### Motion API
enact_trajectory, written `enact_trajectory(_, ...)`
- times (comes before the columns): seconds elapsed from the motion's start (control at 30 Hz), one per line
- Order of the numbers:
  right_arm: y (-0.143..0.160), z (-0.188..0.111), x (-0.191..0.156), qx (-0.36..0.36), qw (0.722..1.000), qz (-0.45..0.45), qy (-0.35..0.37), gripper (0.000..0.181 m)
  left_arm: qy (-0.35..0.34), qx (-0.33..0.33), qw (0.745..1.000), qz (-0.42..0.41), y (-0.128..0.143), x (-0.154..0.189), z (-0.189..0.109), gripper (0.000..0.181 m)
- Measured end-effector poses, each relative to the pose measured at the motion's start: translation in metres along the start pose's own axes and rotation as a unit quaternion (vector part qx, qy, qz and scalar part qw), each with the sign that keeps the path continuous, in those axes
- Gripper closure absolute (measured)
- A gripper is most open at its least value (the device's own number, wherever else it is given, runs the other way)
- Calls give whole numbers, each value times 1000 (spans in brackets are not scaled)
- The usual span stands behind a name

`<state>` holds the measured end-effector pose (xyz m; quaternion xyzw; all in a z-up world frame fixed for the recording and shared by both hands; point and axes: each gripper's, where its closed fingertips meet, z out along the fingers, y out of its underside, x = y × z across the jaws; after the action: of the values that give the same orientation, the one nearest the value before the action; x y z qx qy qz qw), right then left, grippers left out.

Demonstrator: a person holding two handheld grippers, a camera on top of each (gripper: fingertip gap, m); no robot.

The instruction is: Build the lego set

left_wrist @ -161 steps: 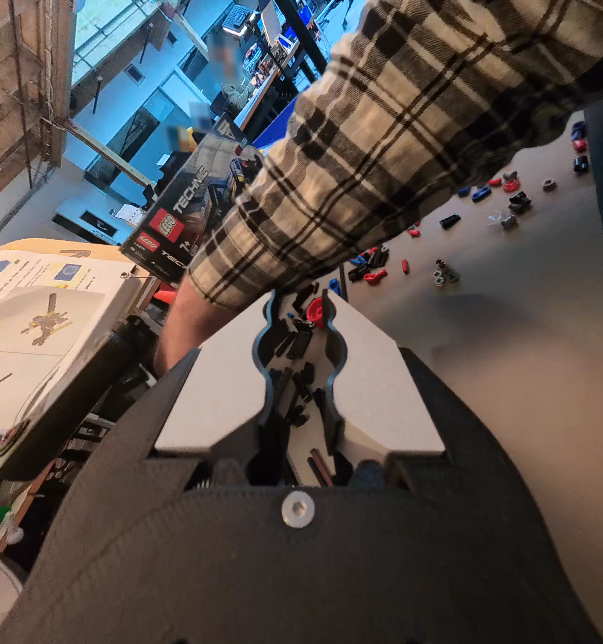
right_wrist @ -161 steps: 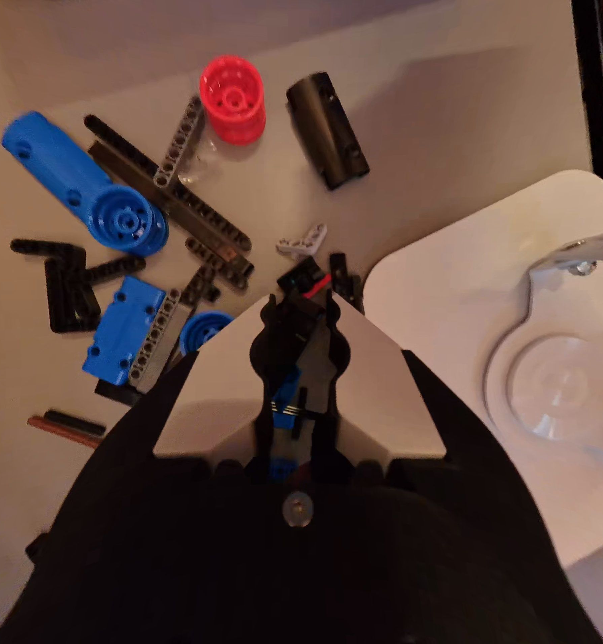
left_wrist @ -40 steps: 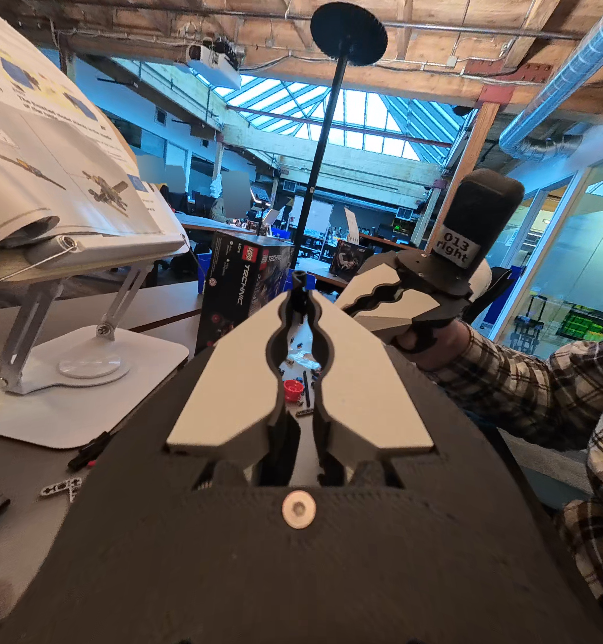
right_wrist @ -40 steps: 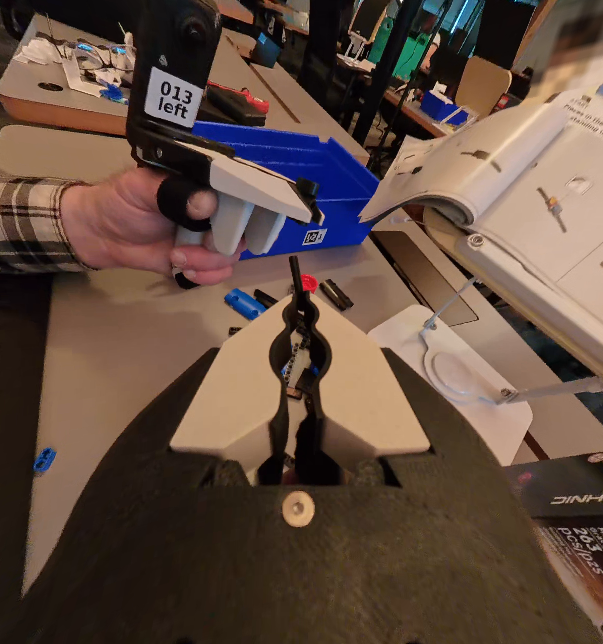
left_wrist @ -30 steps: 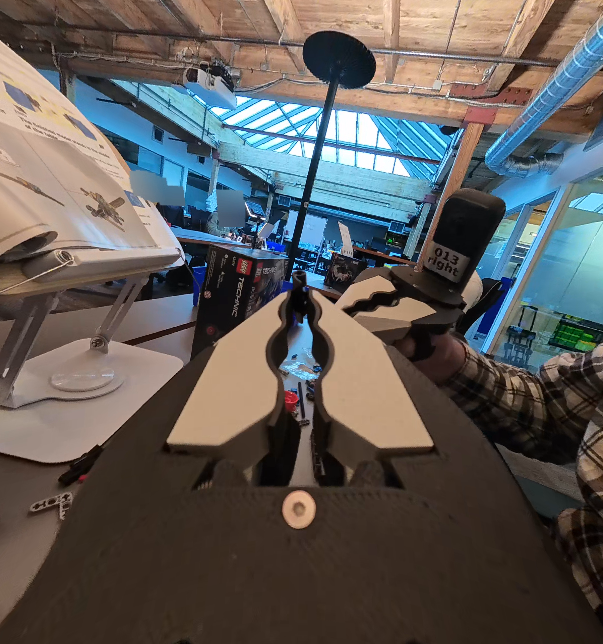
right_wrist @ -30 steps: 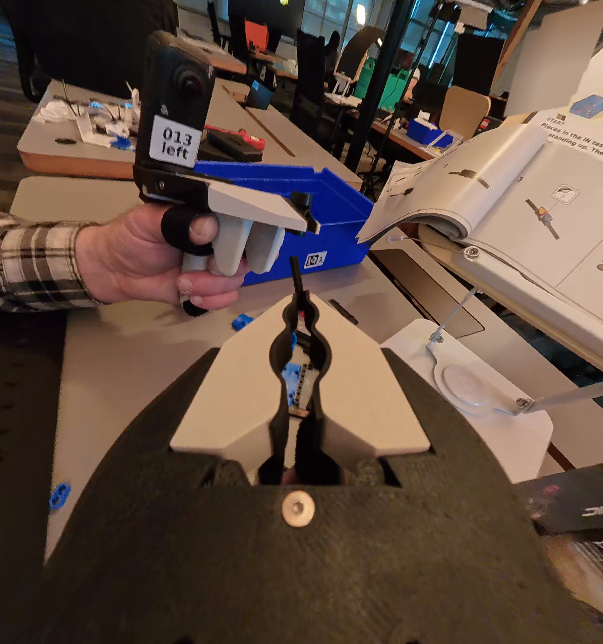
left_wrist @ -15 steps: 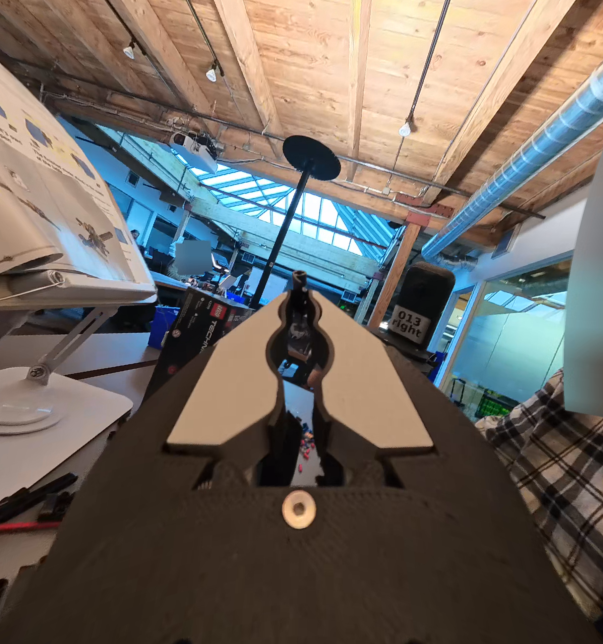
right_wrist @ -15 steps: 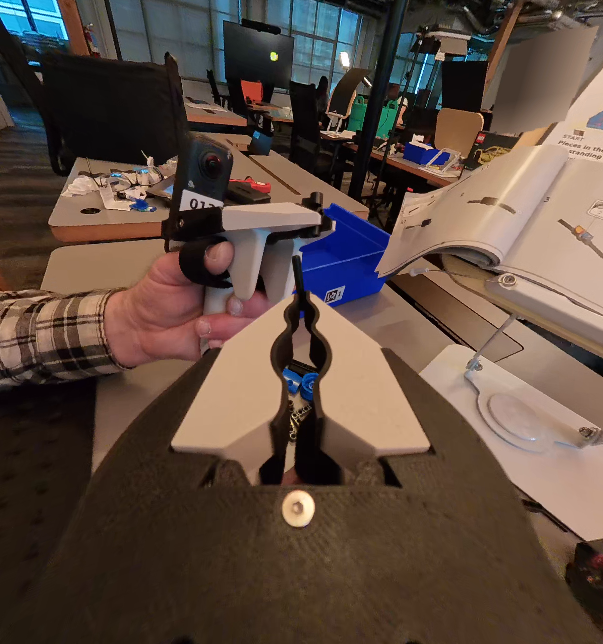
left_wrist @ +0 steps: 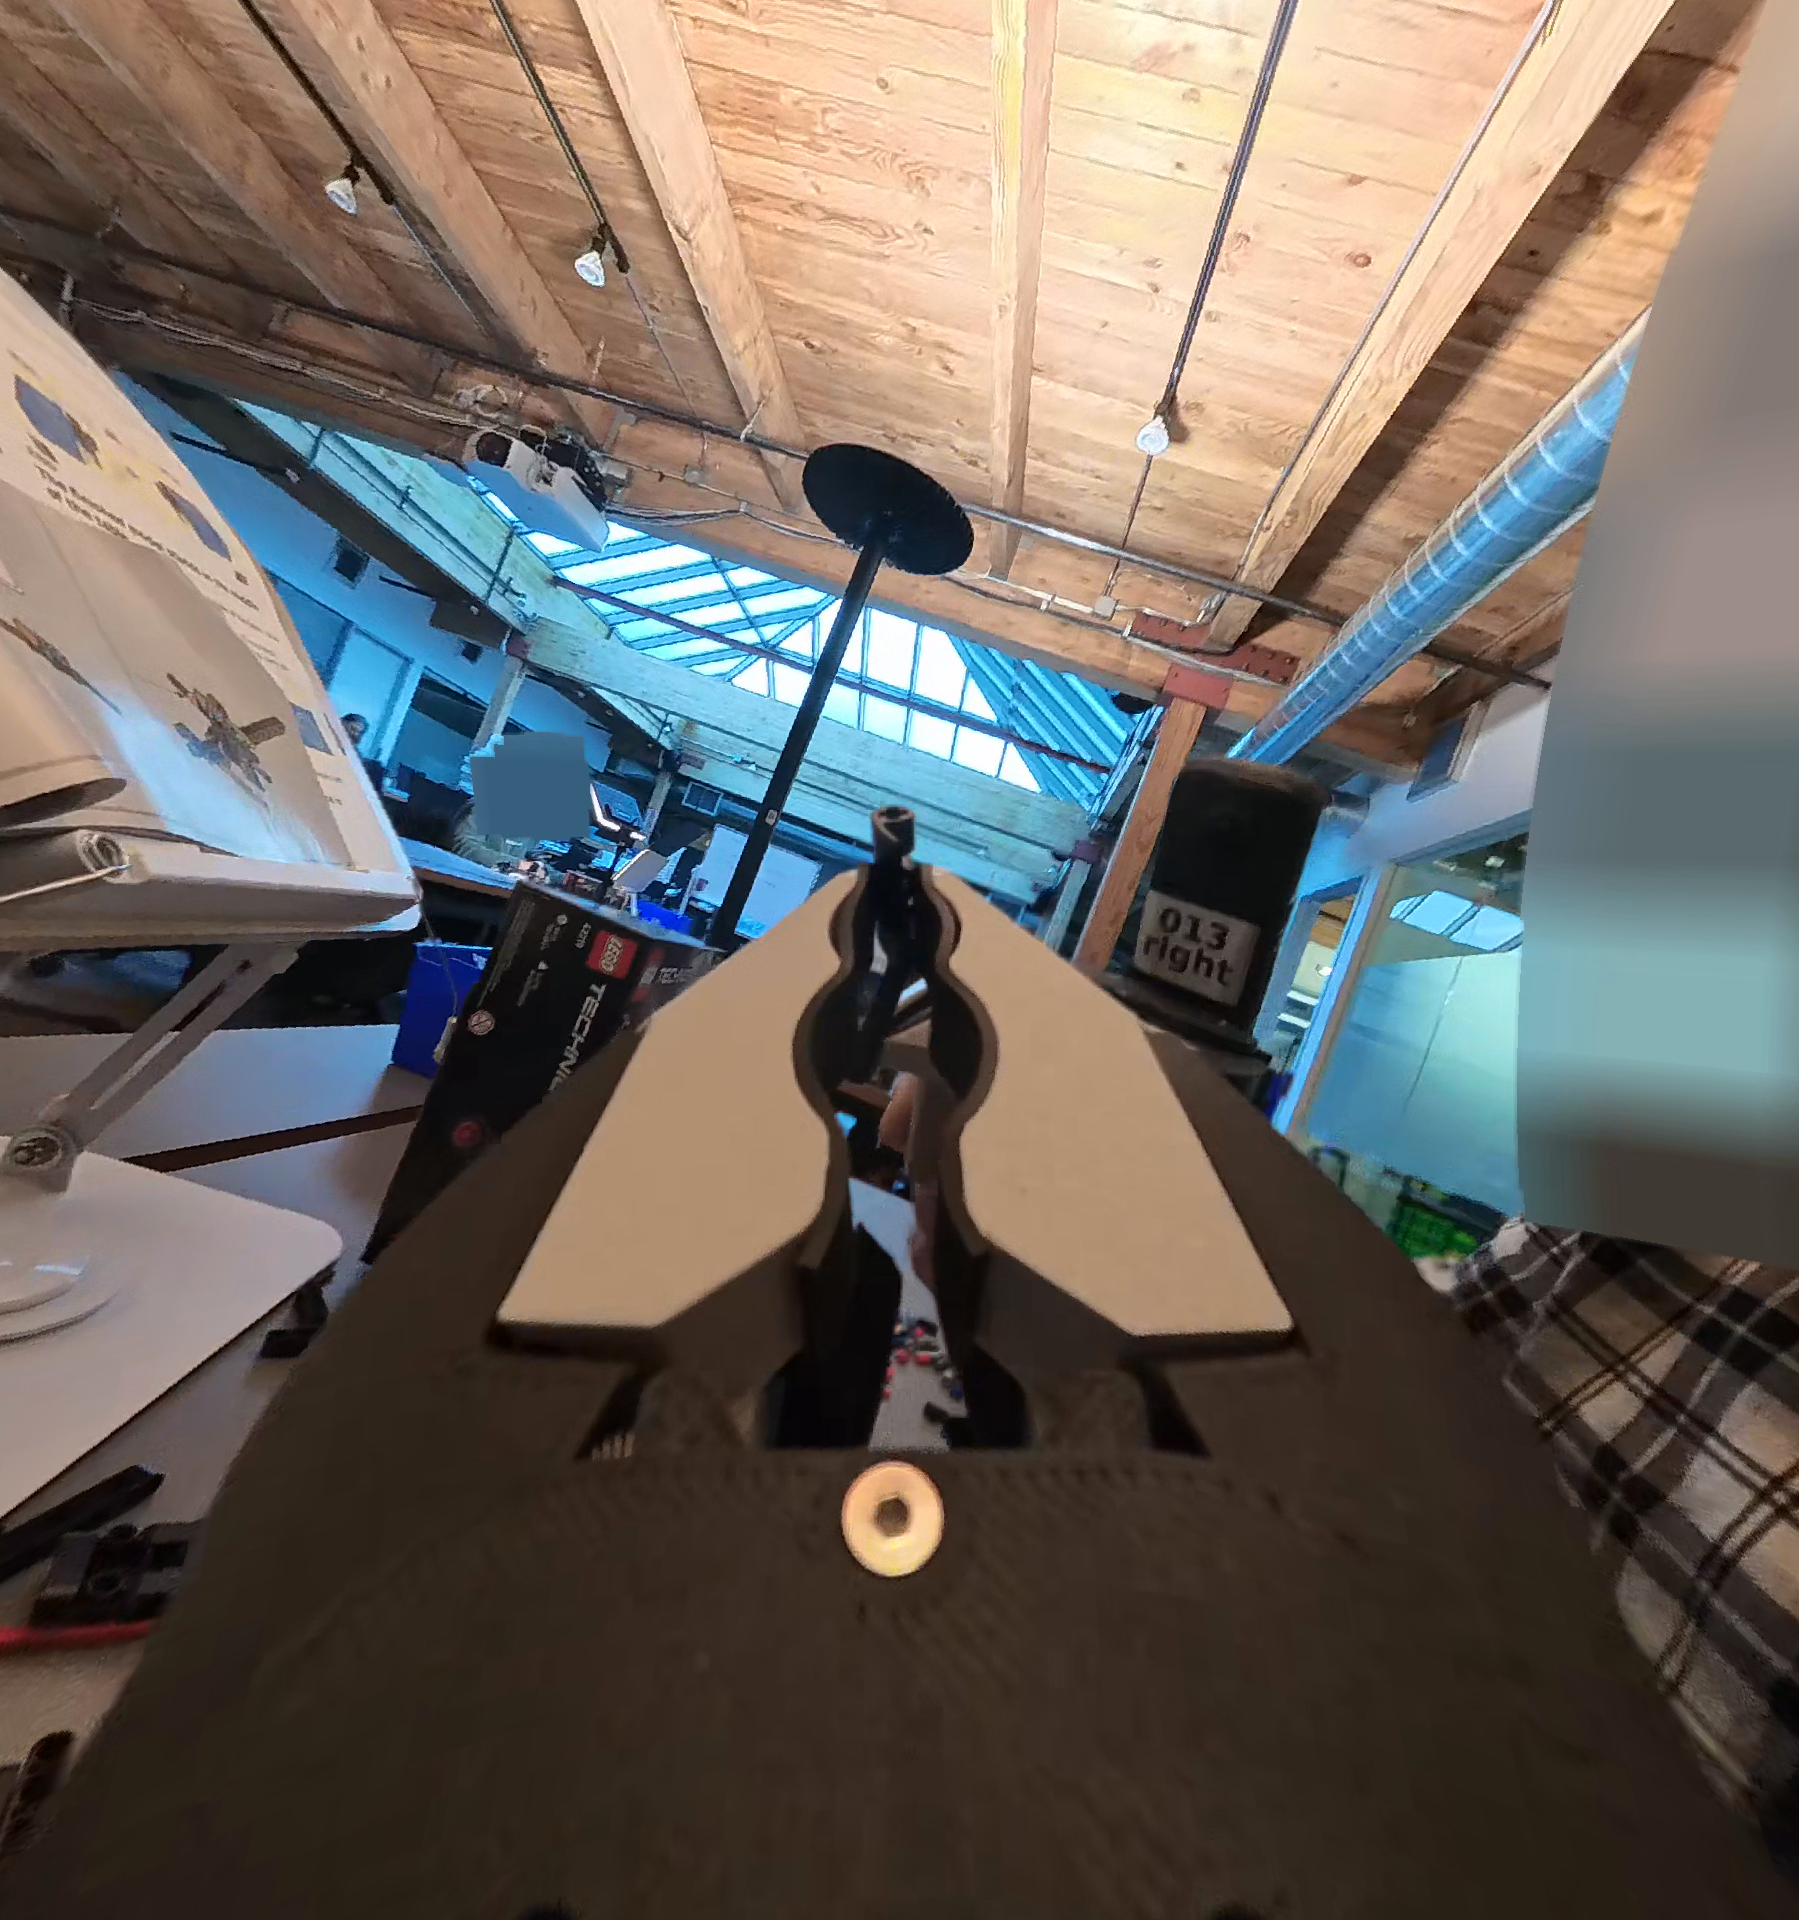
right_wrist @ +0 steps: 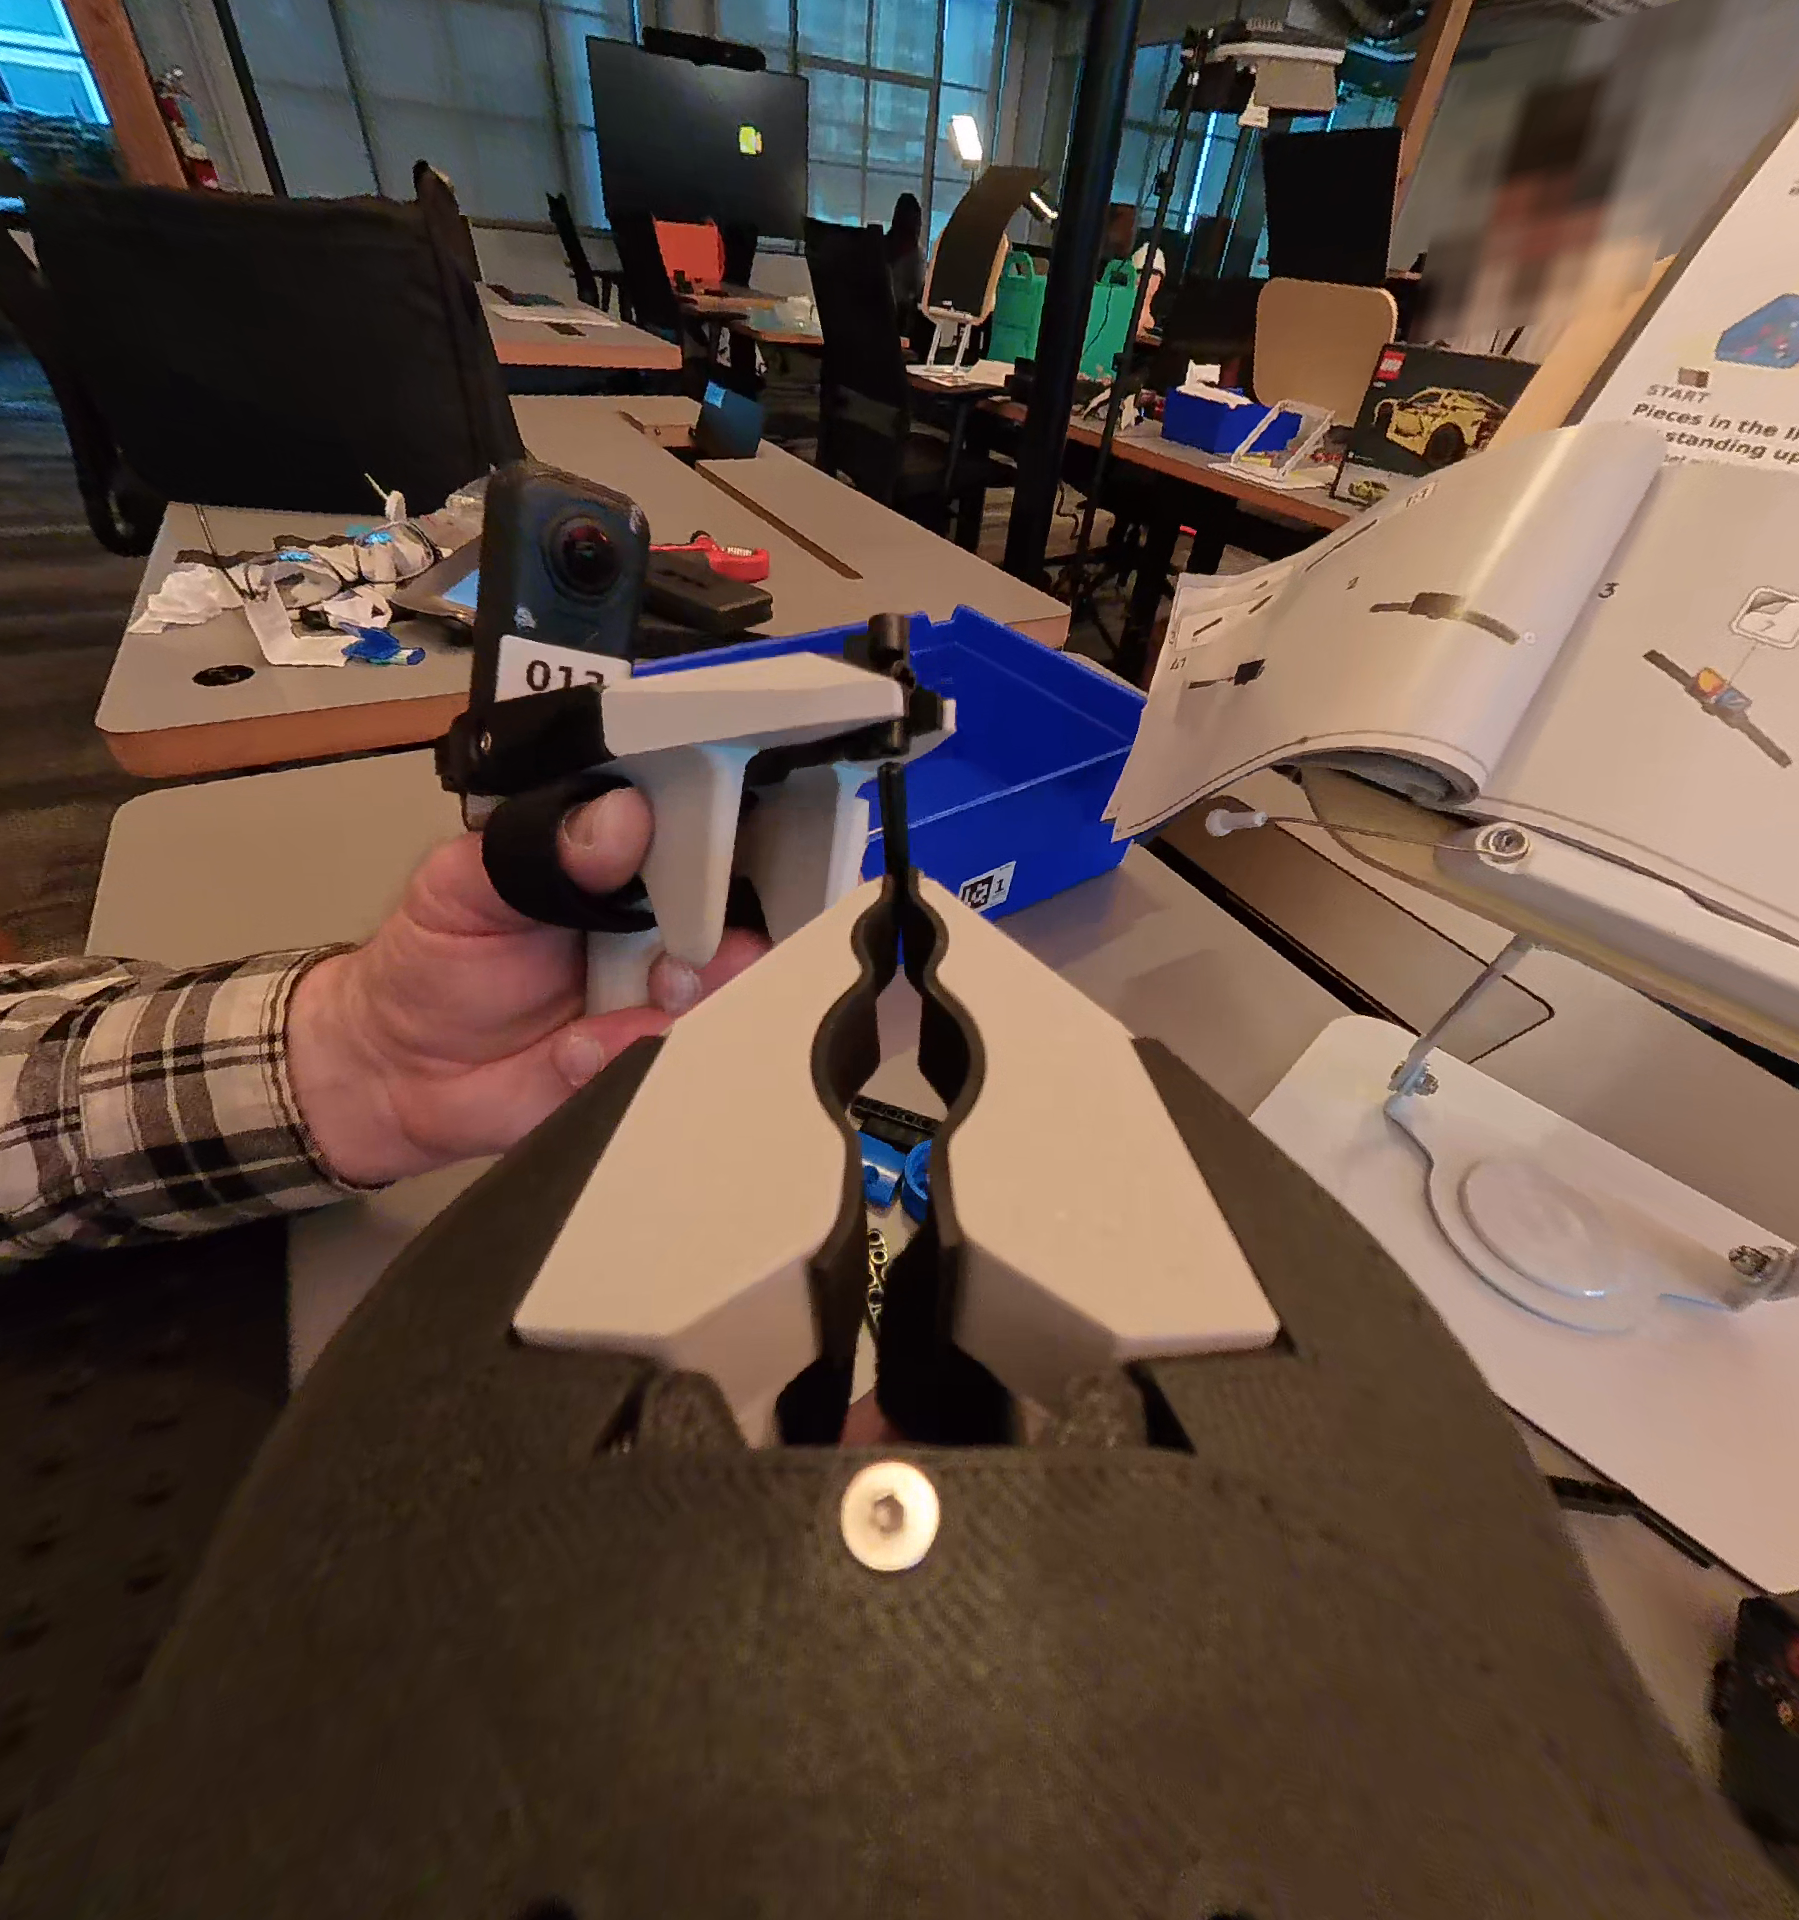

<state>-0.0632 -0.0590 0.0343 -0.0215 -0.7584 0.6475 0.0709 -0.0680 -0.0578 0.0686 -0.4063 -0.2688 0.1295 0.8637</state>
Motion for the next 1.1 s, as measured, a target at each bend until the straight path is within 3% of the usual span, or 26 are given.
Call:
enact_trajectory(0.13,8,5,-2,-33,999,2,-9,181,-1,-13,1000,20,4,2,2,176)
enact_trajectory(0.93,9,-3,4,-40,999,15,-9,181,-8,-40,999,30,16,-3,4,175)
enact_trajectory(1.1,25,-10,6,-69,997,2,-18,181,-18,-47,998,45,12,-5,1,176)
